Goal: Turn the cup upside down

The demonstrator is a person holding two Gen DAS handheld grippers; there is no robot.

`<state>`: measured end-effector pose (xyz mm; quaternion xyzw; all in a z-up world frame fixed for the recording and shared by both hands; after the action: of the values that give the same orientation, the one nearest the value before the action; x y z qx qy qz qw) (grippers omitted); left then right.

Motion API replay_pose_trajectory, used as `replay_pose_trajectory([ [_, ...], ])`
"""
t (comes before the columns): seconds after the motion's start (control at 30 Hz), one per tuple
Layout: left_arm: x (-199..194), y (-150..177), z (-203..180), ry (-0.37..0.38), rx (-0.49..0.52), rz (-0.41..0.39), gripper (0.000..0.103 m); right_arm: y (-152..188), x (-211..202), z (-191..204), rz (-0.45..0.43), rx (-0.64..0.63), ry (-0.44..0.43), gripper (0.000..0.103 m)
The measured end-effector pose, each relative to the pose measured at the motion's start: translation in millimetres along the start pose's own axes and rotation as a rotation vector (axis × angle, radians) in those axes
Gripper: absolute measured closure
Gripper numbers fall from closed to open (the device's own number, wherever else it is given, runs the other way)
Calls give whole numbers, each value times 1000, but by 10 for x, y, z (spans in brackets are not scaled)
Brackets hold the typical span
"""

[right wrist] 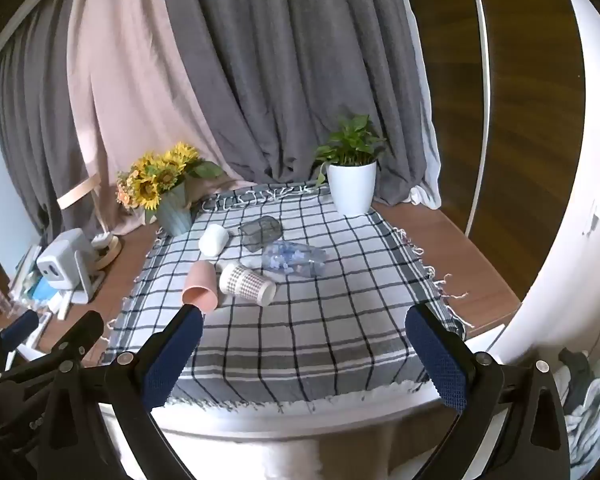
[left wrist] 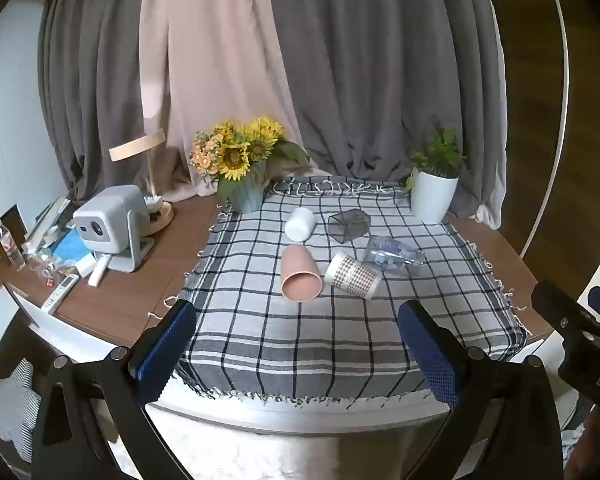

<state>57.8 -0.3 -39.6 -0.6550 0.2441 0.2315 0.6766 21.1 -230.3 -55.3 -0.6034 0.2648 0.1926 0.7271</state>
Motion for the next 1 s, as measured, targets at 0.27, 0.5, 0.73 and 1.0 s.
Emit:
replay_pose_trajectory([
  [0.27, -3, -2, 47, -5, -7, -3, 0, 7, 18, 14, -9, -9, 1, 1],
  [0.5, 54, -8, 82, -17, -21, -7, 0, -8, 56, 96, 0, -12, 0, 1],
  [0.73, 46, -6, 69, -14, -15, -7, 0, -6, 23, 126, 0, -11, 1, 1],
  [1.0, 37, -8, 87, -11, -19, -7, 0, 25, 9, 219, -1, -13, 1, 1],
])
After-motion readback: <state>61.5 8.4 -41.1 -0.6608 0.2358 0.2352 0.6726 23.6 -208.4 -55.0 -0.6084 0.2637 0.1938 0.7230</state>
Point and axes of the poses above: each gripper's, at about its wrist camera, not at the fingertips, and x roughly the way its jaws point, z to its left, y to its underside, the point moved 7 cm from there along x, roughly the way its jaws point, and after that the axes turned 5 degrees about z, right-handed, at the moved point
